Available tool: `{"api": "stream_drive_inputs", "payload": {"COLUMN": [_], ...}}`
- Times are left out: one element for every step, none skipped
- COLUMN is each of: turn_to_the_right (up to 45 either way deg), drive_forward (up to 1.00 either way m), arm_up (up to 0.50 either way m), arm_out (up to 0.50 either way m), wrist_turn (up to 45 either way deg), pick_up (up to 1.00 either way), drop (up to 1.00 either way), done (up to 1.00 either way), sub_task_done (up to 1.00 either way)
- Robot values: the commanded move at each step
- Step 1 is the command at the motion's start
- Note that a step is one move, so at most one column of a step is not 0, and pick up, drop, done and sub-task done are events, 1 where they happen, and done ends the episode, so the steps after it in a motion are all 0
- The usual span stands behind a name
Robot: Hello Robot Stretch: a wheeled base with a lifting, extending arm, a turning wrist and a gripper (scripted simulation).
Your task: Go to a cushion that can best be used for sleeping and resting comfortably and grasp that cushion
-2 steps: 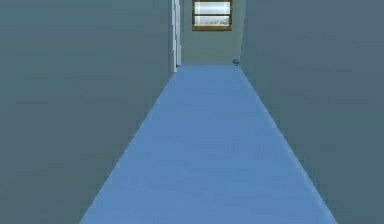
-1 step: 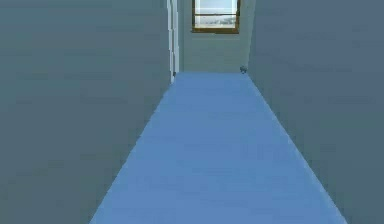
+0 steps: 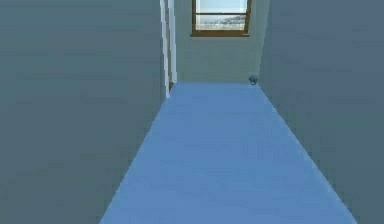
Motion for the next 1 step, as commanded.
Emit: {"api": "stream_drive_inputs", "payload": {"turn_to_the_right": [0.0], "drive_forward": [1.0], "arm_up": [0.0], "arm_out": [0.0], "wrist_turn": [0.0], "pick_up": [0.0], "drop": [0.0], "done": [0.0], "sub_task_done": [0.0]}}
